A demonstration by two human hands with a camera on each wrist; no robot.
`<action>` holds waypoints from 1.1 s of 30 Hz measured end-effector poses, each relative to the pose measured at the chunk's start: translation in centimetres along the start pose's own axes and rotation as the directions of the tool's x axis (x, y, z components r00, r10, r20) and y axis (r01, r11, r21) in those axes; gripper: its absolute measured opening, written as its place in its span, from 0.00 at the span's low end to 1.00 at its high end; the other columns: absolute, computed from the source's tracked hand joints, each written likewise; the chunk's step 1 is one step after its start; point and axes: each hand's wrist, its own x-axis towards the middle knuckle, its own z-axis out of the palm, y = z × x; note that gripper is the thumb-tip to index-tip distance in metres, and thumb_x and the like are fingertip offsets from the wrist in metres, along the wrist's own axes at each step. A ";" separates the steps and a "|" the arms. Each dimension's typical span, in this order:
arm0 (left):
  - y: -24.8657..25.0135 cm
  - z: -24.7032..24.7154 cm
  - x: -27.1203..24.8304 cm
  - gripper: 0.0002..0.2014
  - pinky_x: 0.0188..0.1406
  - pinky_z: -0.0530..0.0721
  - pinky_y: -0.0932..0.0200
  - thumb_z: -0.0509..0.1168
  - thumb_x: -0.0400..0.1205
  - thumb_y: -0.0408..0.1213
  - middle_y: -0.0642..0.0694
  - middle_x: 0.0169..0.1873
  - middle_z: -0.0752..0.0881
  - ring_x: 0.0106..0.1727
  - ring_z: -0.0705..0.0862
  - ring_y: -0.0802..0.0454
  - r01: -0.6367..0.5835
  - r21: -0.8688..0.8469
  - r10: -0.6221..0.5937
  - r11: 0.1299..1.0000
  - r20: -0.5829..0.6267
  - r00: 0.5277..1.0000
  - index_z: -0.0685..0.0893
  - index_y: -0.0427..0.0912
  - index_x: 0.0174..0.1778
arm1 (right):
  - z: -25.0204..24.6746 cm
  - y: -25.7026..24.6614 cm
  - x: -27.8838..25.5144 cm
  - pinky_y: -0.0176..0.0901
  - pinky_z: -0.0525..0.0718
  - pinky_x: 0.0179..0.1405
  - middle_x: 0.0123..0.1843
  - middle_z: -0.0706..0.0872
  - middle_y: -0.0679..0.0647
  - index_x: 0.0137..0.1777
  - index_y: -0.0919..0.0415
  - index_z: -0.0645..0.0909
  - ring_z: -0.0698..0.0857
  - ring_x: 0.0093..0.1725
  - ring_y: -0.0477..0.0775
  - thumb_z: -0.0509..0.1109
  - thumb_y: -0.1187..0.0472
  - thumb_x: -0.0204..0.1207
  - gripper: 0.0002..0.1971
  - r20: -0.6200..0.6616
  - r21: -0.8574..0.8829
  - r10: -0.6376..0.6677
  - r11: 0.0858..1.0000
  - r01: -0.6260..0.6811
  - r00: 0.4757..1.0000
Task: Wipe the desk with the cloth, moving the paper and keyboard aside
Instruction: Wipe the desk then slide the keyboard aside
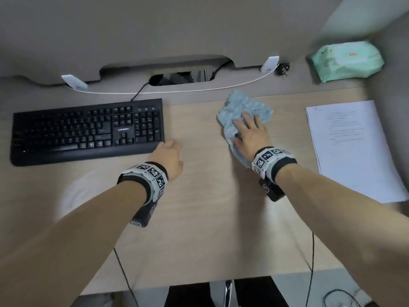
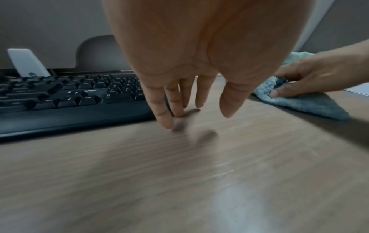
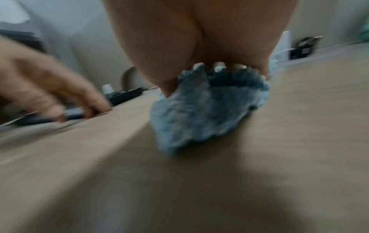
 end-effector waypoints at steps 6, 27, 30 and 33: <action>-0.2 -1.6 -0.1 0.10 0.47 0.82 0.49 0.59 0.82 0.35 0.44 0.54 0.81 0.57 0.82 0.41 -0.080 0.072 0.084 0.994 -0.058 0.995 0.77 0.41 0.58 | -2.5 -0.2 5.0 0.68 0.68 0.72 0.77 0.66 0.68 0.81 0.57 0.57 0.64 0.76 0.75 0.69 0.48 0.77 0.37 -0.050 -0.108 0.186 0.976 -0.190 0.981; 1.1 -0.5 -0.4 0.13 0.49 0.80 0.51 0.61 0.80 0.36 0.48 0.58 0.80 0.60 0.80 0.43 -0.018 0.040 0.022 0.999 -0.095 0.995 0.77 0.42 0.60 | 0.6 -3.6 -1.5 0.64 0.52 0.84 0.89 0.45 0.58 0.87 0.57 0.54 0.47 0.87 0.67 0.67 0.66 0.76 0.40 0.236 -0.143 -0.308 0.927 0.346 0.922; 1.1 -0.7 -0.6 0.16 0.58 0.82 0.48 0.61 0.80 0.37 0.47 0.64 0.80 0.63 0.79 0.42 0.008 0.028 -0.005 1.000 -0.083 0.997 0.76 0.41 0.64 | -1.2 0.3 -1.0 0.65 0.53 0.83 0.89 0.47 0.56 0.87 0.52 0.53 0.49 0.87 0.66 0.65 0.54 0.81 0.36 0.199 -0.152 -0.187 0.964 0.219 0.962; 1.6 -0.7 -0.9 0.16 0.56 0.80 0.50 0.60 0.81 0.35 0.43 0.61 0.81 0.63 0.79 0.41 0.034 0.013 -0.032 0.999 -0.123 0.992 0.76 0.41 0.65 | -3.4 3.8 0.1 0.66 0.71 0.73 0.82 0.61 0.62 0.83 0.51 0.59 0.63 0.79 0.70 0.66 0.46 0.80 0.34 0.099 -0.220 0.024 0.976 -0.001 0.995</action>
